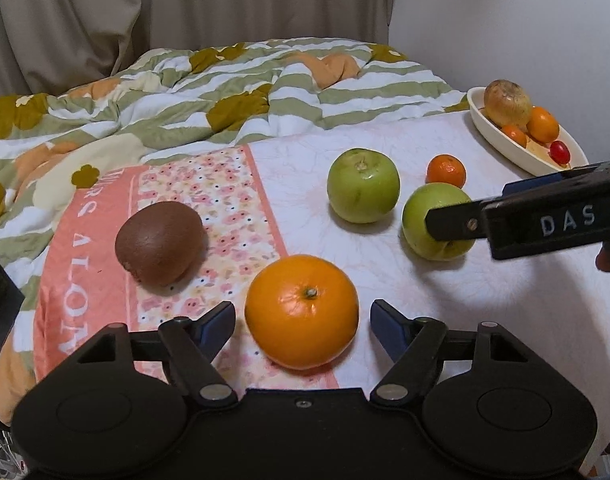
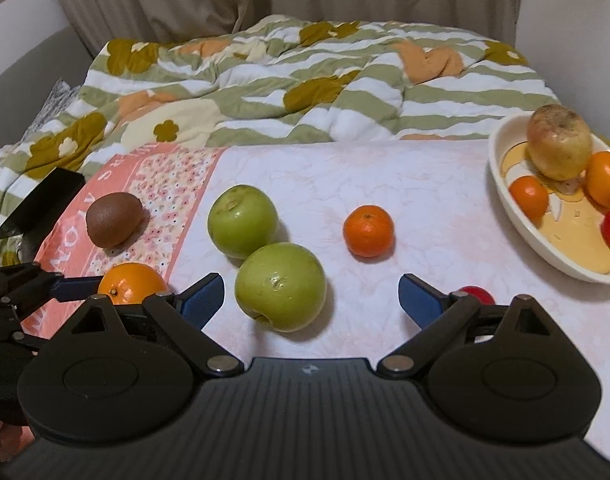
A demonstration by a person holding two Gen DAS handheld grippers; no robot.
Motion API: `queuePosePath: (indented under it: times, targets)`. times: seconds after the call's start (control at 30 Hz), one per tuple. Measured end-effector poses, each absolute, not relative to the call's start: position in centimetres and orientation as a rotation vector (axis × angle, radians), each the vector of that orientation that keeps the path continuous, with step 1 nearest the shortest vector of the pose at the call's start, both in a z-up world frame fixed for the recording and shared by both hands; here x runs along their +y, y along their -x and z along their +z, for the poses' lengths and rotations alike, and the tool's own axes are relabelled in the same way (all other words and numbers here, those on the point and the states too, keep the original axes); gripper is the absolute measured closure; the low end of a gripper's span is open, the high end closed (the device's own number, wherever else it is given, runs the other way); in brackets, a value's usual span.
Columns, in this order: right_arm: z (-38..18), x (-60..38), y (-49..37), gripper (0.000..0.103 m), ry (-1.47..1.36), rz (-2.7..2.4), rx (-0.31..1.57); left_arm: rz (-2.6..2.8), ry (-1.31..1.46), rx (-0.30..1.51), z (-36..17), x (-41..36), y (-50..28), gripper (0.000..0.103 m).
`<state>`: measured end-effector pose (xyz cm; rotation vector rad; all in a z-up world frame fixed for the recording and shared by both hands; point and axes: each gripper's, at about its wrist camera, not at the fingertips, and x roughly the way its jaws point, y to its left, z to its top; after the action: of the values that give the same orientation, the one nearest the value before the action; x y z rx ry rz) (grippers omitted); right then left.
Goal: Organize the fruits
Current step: 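Grasp the big orange with the left tool while the right tool grasps a green apple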
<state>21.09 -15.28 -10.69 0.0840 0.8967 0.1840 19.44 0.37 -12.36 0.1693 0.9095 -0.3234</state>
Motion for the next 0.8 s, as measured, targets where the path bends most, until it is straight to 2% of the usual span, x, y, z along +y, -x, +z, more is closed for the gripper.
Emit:
queuePosePath:
  times: [0.1,0.27,0.5,0.6,0.67,0.7,0.8]
  targets:
    - [-11.0,-14.9,-21.4,0.0,-0.078,0.203,0.909,-0.31,-0.171,0.919,-12.6,0.1,-19.7,0.039]
    - [-11.2,-14.6,-21.8,0.0,-0.076,0.228,0.922,-0.303,-0.153,0.922,-12.5,0.4,-19.6,0.039]
    - [-11.7,-14.3,-22.4,0.014,-0.069,0.258,0.934,-0.274,-0.135,0.932,-12.5,1.1,-19.0,0.04]
    - [-11.9,-14.1,-22.6,0.017,-0.063,0.262,0.937,-0.268,-0.122,0.934,-12.4,1.6,-18.7,0.04]
    - [-12.0,-13.9,-22.8,0.022,-0.059,0.266,0.941,-0.264,-0.108,0.937,-12.4,1.9,-18.5,0.04]
    - [-12.2,-13.8,-22.8,0.031,-0.052,0.265,0.948,-0.26,-0.102,0.937,-12.3,2.0,-18.4,0.04]
    - [-12.1,-13.5,-22.7,0.031,-0.028,0.264,0.948,-0.253,-0.092,0.931,-12.0,2.3,-17.9,0.04]
